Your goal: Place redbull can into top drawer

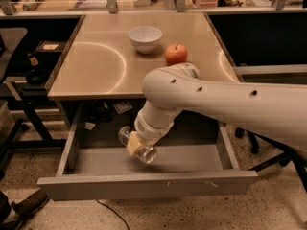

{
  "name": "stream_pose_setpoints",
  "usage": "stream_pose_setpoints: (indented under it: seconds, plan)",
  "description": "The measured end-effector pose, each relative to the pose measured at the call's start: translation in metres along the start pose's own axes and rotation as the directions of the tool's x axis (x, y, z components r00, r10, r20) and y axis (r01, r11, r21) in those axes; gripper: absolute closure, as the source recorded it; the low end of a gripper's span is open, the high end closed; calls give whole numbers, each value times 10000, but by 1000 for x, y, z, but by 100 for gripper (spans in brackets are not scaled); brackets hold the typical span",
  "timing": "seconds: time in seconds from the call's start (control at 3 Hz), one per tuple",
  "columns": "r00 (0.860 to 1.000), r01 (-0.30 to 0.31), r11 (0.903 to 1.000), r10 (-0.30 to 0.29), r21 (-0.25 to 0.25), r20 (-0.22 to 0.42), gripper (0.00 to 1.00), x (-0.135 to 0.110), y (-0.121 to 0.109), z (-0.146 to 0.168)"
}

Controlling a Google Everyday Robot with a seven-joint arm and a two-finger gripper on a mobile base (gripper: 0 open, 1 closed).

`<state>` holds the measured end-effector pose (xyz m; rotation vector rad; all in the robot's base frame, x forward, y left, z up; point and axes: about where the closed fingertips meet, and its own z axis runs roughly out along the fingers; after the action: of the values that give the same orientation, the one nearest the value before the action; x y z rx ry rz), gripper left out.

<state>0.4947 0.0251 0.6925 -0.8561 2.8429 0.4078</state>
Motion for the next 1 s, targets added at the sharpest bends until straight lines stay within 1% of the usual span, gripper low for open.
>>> stream_pose_setpoints:
  seconds: [0.33,1.0]
  plan:
    - [9999,-99,9998,100,157,-95,100,0,-10,16]
    - [9999,-144,9998,143,111,79,100,-1,-24,45]
